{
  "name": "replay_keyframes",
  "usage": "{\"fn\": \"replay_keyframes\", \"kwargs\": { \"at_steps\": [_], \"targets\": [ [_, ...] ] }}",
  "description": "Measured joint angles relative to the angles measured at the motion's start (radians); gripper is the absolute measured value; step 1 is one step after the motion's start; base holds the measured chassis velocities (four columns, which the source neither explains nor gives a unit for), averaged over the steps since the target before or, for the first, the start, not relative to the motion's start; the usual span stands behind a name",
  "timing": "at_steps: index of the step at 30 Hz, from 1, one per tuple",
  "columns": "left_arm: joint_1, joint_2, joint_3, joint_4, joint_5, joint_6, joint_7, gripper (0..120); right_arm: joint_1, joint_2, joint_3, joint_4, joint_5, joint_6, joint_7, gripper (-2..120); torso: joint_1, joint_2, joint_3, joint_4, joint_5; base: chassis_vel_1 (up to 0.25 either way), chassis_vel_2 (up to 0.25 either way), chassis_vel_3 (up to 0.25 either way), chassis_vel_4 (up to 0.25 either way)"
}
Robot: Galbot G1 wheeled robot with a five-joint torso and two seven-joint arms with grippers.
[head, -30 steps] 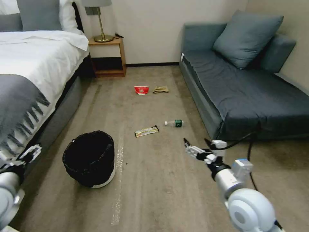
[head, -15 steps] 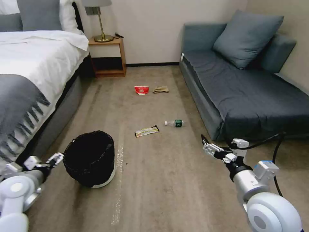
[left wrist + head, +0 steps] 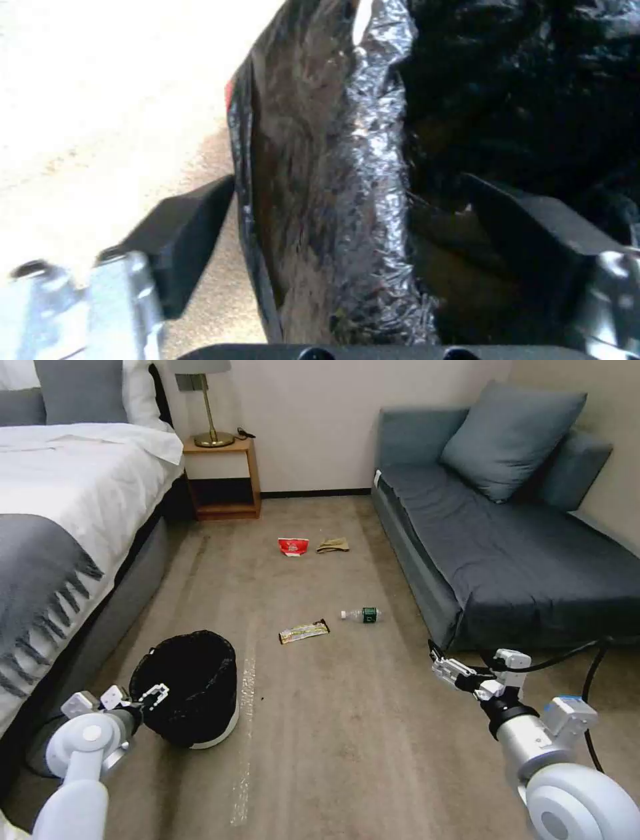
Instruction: Pick up the trash bin, then pick up the garbage on the floor and place it into the trash bin.
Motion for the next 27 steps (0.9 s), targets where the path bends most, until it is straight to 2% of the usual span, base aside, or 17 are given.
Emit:
{"fn": "replay_keyframes", "kwargs": {
  "at_steps": [3,4,6,9,10,12,13,17,18,22,25,27],
  "targets": [
    [0.0,0.0,-0.002,0.005,0.006,-0.001,0.012,71,0.006,0.0,-0.006,0.008,0.03,-0.002,0.006,100,0.0,0.0,0.0,0.0,-0.0006,0.0,0.0,0.0,0.0],
    [0.0,0.0,-0.002,0.005,0.006,-0.001,0.012,71,0.006,0.0,-0.006,0.008,0.03,-0.002,0.006,100,0.0,0.0,0.0,0.0,-0.0006,0.0,0.0,0.0,0.0],
    [-0.007,-0.004,-0.006,0.016,0.006,-0.001,0.018,59,0.017,0.0,-0.006,0.025,0.096,-0.015,0.024,100,0.0,0.0,0.0,0.0001,-0.0005,0.0,0.0,0.0,0.0],
    [-0.011,-0.009,-0.007,0.028,0.011,-0.004,0.026,49,0.024,-0.001,0.001,0.036,0.128,-0.029,0.029,100,0.0,0.0,0.0,0.0002,-0.0002,0.0,0.0,0.0,0.0],
    [-0.011,-0.009,-0.007,0.028,0.011,-0.004,0.026,49,0.024,-0.001,0.001,0.036,0.128,-0.029,0.029,100,0.0,0.0,0.0,0.0002,-0.0002,0.0,0.0,0.0,0.0],
    [0.0,-0.013,-0.012,0.025,0.026,-0.004,0.054,38,0.022,-0.004,0.007,0.037,0.129,-0.034,0.029,100,0.0,0.0,0.0,-0.0001,-0.0007,0.0,0.0,0.0,0.0],
    [0.0,-0.013,-0.012,0.025,0.026,-0.004,0.054,38,0.022,-0.004,0.007,0.037,0.129,-0.034,0.029,100,0.0,0.0,0.0,-0.0001,-0.0007,0.0,0.0,0.0,0.0],
    [0.032,-0.015,-0.034,0.007,0.044,-0.004,0.082,20,0.008,0.0,0.012,0.038,0.121,-0.037,0.026,100,0.0,0.0,0.0,-0.0003,-0.0014,0.0,0.0,0.0,0.0],
    [0.032,-0.015,-0.034,0.007,0.044,-0.004,0.082,20,0.008,0.0,0.012,0.038,0.121,-0.037,0.026,100,0.0,0.0,0.0,-0.0003,-0.0014,0.0,0.0,0.0,0.0],
    [0.064,-0.012,-0.061,-0.005,0.077,-0.002,0.13,4,0.002,0.006,-0.002,0.045,0.101,-0.036,0.02,100,0.0,0.0,0.0,-0.0001,-0.0026,0.0,0.0,0.0,0.0],
    [0.079,-0.011,-0.066,-0.026,0.094,0.002,0.138,3,0.001,0.012,-0.011,0.048,0.092,-0.035,0.019,100,0.0,0.0,0.0,-0.0006,-0.0035,0.0,0.0,0.0,0.0],
    [0.107,-0.011,-0.071,-0.069,0.152,-0.01,0.149,3,-0.005,0.017,-0.021,0.048,0.079,-0.032,0.015,100,0.0,0.0,0.0,-0.0008,-0.0028,0.0,0.0,0.0,0.0]
  ]
}}
